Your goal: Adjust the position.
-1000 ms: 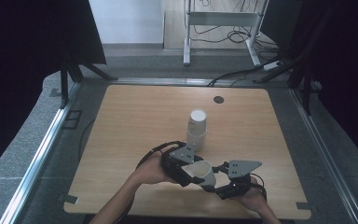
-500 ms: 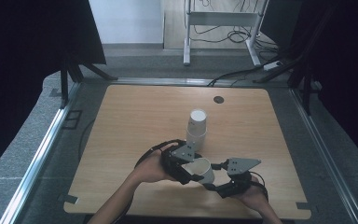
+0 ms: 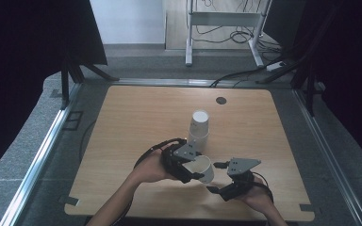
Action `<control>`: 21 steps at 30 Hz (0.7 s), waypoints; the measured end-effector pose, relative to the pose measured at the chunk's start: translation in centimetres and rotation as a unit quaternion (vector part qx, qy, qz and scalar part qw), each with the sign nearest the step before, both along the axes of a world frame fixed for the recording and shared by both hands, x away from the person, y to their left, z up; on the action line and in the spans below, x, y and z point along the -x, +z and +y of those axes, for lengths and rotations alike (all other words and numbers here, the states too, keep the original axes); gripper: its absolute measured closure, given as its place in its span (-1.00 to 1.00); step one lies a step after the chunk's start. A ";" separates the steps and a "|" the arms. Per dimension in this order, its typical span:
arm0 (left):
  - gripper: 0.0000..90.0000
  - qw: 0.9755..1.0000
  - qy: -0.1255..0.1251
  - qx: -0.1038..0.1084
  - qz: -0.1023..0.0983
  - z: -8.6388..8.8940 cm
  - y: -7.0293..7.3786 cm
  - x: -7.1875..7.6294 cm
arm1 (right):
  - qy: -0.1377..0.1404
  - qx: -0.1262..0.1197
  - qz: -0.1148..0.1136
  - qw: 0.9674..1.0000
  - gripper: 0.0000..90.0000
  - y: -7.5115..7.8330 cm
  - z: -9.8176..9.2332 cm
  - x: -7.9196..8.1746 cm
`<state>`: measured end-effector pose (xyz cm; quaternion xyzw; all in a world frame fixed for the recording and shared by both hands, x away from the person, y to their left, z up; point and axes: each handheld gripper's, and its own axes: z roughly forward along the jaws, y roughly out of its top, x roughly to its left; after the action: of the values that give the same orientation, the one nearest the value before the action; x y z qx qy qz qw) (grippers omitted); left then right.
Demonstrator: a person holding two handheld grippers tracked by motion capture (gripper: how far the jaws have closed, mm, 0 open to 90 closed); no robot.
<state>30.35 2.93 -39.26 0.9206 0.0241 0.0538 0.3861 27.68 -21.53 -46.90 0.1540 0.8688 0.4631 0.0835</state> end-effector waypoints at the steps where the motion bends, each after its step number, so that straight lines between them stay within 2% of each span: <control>1: -0.29 1.000 0.003 -0.002 -0.001 0.1 0.0 -0.1 | -0.002 0.003 0.000 1.000 -0.70 0.0 0.0 0.0; 8: -0.29 1.000 0.025 -0.014 -0.007 0.5 0.4 -0.3 | -0.018 0.025 0.003 1.000 -0.73 0.0 0.0 -0.1; 15: -0.29 0.998 0.050 -0.029 -0.009 1.2 0.7 -0.7 | -0.038 0.054 0.003 0.998 -1.00 -0.2 -0.1 -0.3; 21: -0.29 0.996 0.072 -0.043 -0.011 1.9 1.1 -1.1 | -0.052 0.066 0.009 0.996 -1.00 -0.5 -0.4 -0.5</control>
<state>31.49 4.86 -38.21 0.9316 0.0834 0.0924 0.3416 28.19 -21.96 -47.38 0.1969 0.8889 0.3987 0.1098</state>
